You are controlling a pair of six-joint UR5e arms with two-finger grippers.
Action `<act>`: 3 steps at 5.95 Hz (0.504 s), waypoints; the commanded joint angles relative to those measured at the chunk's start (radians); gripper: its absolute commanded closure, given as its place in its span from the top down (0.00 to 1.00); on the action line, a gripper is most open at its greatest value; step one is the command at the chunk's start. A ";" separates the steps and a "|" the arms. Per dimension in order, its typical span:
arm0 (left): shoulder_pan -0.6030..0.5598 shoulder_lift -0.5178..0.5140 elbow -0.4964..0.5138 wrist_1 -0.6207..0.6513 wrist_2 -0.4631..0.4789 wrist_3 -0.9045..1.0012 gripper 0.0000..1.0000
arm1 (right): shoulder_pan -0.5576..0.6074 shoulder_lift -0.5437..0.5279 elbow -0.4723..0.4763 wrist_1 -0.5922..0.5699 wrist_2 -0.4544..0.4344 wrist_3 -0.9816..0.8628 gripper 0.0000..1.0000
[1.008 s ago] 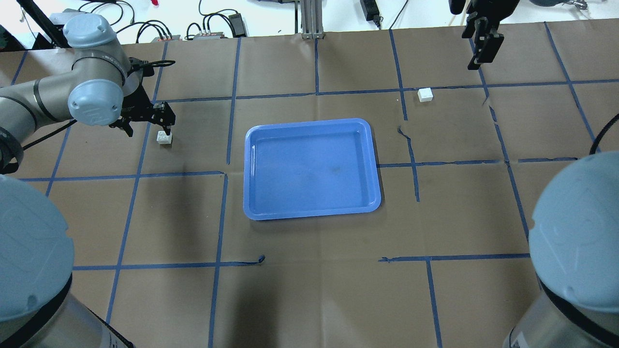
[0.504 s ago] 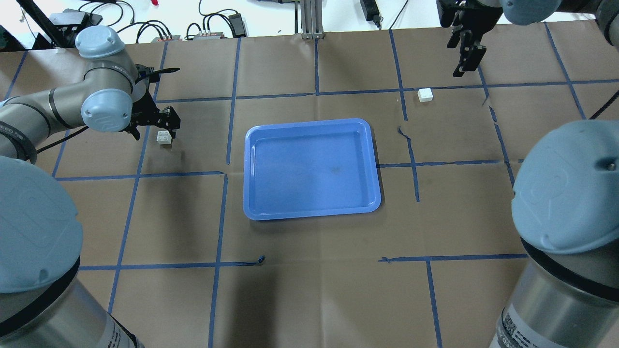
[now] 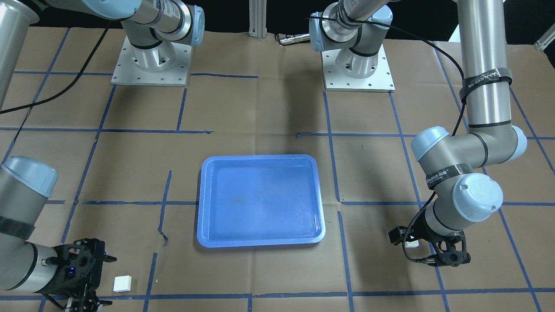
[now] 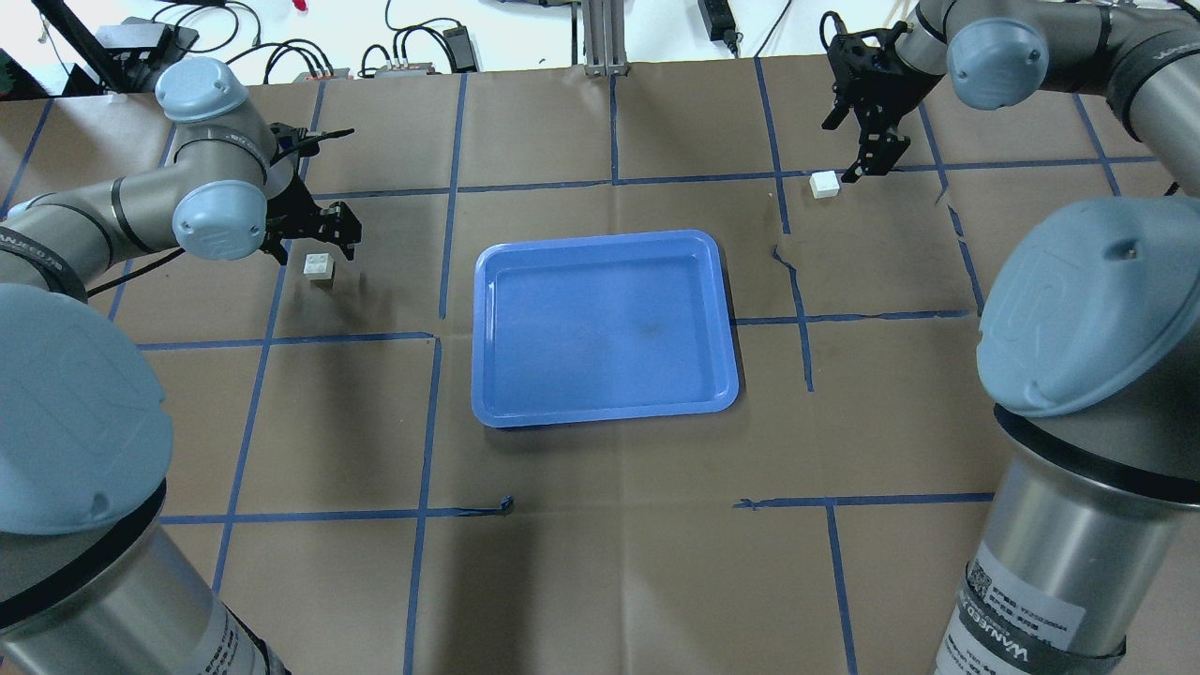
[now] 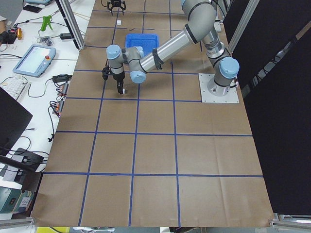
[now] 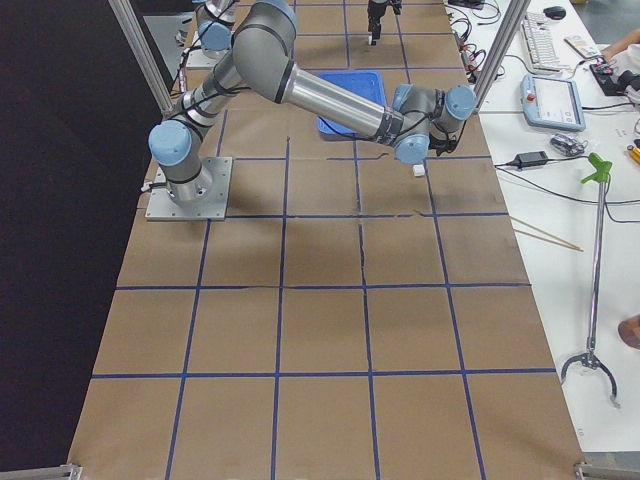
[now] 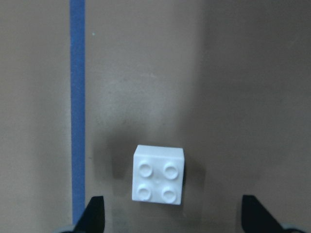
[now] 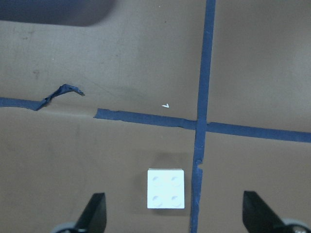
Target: Assemble white blocks and place on blue tray
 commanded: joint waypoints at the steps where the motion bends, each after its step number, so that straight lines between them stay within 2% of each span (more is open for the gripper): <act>1: 0.000 -0.007 0.002 0.009 -0.001 0.003 0.84 | -0.016 0.021 0.022 -0.015 0.016 -0.013 1.00; 3: 0.000 -0.024 0.000 -0.002 0.005 0.003 0.84 | -0.018 0.024 0.056 -0.017 0.016 -0.009 1.00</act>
